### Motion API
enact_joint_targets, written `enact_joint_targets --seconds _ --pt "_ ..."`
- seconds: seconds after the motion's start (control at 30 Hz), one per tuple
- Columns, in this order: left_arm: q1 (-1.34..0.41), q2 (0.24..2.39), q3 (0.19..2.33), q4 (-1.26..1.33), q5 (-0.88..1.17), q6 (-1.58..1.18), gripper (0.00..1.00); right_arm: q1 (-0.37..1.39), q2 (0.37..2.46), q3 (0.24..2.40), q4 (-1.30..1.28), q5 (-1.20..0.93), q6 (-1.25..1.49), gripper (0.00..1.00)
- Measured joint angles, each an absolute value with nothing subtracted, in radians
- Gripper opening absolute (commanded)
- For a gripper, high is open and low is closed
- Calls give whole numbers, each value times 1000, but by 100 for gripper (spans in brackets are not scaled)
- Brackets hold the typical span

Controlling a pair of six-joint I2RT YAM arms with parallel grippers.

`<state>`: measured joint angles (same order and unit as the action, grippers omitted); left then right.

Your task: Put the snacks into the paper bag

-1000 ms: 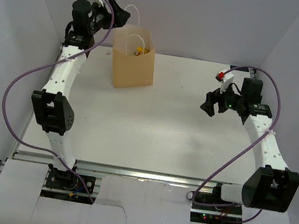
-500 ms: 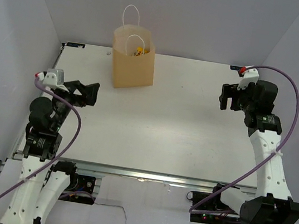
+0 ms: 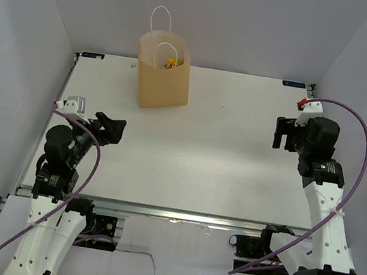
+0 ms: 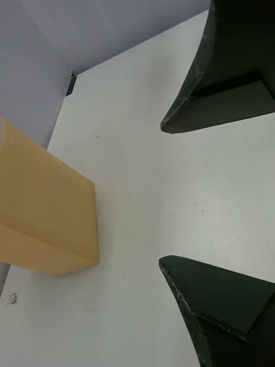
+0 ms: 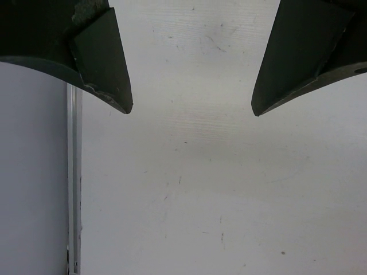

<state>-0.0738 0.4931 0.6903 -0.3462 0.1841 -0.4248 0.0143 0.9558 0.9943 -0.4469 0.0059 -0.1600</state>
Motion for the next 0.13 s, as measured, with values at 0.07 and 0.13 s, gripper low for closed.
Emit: enact_joint_targets --seconds 0.07,0.13 --pt "-73 488 688 -351 195 -434 98 14 936 978 -449 23 -160 90" --pt "-74 479 685 -353 203 -443 98 14 918 964 -449 35 -160 90"
